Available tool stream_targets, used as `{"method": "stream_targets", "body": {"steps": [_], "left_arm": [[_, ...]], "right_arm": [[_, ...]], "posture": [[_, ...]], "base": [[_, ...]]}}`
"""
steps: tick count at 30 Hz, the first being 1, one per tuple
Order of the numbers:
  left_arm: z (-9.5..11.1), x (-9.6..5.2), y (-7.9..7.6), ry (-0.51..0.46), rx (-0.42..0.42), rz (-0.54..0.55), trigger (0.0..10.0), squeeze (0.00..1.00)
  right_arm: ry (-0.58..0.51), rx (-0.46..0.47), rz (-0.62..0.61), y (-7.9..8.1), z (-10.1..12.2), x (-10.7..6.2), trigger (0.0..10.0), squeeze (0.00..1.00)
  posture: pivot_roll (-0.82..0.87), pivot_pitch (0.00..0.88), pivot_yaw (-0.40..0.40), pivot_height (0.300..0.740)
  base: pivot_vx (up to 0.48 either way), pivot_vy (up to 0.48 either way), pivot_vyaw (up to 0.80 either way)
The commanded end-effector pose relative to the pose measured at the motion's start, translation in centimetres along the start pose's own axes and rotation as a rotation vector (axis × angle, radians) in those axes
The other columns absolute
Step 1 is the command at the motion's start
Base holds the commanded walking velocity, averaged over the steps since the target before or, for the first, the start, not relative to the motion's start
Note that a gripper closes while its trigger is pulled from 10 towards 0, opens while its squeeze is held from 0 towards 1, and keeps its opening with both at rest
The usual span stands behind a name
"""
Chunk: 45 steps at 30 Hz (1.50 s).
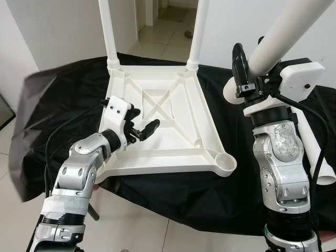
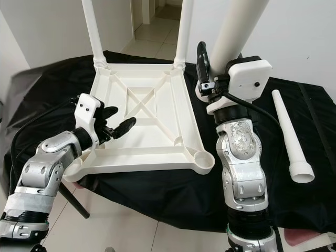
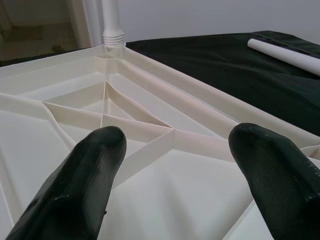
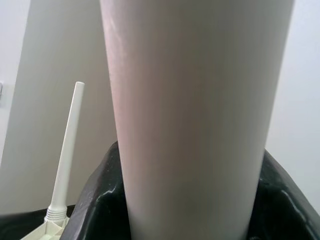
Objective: Building children table
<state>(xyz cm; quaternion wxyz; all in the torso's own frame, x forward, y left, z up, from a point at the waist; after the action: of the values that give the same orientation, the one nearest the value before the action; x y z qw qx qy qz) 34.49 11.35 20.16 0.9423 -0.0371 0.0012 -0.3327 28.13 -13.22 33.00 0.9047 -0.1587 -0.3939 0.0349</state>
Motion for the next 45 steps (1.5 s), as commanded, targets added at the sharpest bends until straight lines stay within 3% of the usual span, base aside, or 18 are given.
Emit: {"method": "stream_targets", "body": {"steps": [1,2,3,5,7,14,26,31,34,35,39,45], "left_arm": [[-0.4,0.0,-0.2,0.025,0.0,-0.052,10.0,0.0],[-0.4,0.0,-0.2,0.025,0.0,-0.052,10.0,0.0],[-0.3,-0.1,-0.5,0.026,-0.002,-0.069,10.0,0.0],[-0.6,-0.6,-0.5,0.053,0.05,-0.051,10.0,0.0],[-0.8,-0.8,-0.4,0.063,0.066,-0.035,10.0,0.0],[-0.9,-0.9,-0.1,0.047,0.073,-0.001,10.0,0.0],[-0.2,-1.4,-0.7,0.026,0.095,-0.037,10.0,0.0],[0.2,-1.5,-1.8,0.061,0.085,-0.212,10.0,0.0],[0.2,-1.5,-1.9,0.072,0.088,-0.239,10.0,0.0],[-0.2,-1.0,-2.1,0.115,0.106,-0.302,10.0,0.0],[-0.3,-0.5,-2.5,0.14,0.113,-0.354,10.0,0.0],[-1.3,0.8,-4.3,0.213,0.143,-0.453,10.0,0.0]], "right_arm": [[0.244,0.004,0.122,1.1,-3.2,-0.5,10.0,0.0],[0.244,0.004,0.122,1.1,-3.2,-0.5,10.0,0.0],[0.228,0.017,0.121,1.0,-2.7,-0.3,10.0,0.0],[0.408,0.15,0.248,4.8,-8.7,-4.3,10.0,0.0],[0.486,0.209,0.293,6.6,-10.9,-6.8,10.0,0.0],[0.485,0.198,0.312,7.0,-11.0,-6.9,10.0,0.0],[0.424,0.197,0.32,6.8,-10.6,-6.1,10.0,0.0],[0.417,0.205,0.376,5.7,-10.6,-6.7,10.0,0.0],[0.416,0.204,0.393,5.6,-10.6,-6.8,10.0,0.0],[0.416,0.197,0.449,5.0,-10.5,-7.1,10.0,0.0],[0.413,0.191,0.481,4.5,-10.4,-7.2,10.0,0.0],[0.408,0.173,0.455,3.0,-10.0,-7.0,10.0,0.0]], "posture": [[-0.14,0.06,0.078,0.74],[-0.14,0.06,0.078,0.74],[-0.14,0.0,0.0,0.74],[-0.11,0.0,0.0,0.74],[-0.11,0.0,0.0,0.74],[-0.11,0.0,0.0,0.74],[-0.1,0.0,0.0,0.74],[-0.1,0.0,0.0,0.74],[-0.1,0.0,0.0,0.74],[-0.1,0.001,0.024,0.74],[-0.1,0.007,0.024,0.74],[-0.12,0.019,0.035,0.74]], "base": [[0.0,0.0,0.0],[0.0,0.0,0.0],[0.0,0.0,0.0],[0.0,0.0,0.0],[0.0,0.0,0.0],[0.0,0.0,0.0],[0.0,0.0,0.0],[0.0,0.0,0.0],[0.0,0.0,0.0],[0.0,0.0,0.0],[0.0,0.0,0.0],[0.0,0.0,0.0]]}}
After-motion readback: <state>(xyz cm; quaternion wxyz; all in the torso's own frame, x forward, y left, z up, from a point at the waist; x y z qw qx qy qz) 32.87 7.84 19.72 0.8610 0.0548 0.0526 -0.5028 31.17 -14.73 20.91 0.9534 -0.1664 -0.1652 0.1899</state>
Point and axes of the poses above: a point about 5 cm out from each wrist's last joint towards the gripper, its own x axis pointing out of the wrist towards the gripper, its own z axis along the axis of the wrist's last joint, y = z × x, the point moved 3 cm from there along x, pointing out of the wrist towards the gripper, and after that the axes turned 10 degrees about -x, right-handed, at the moved point
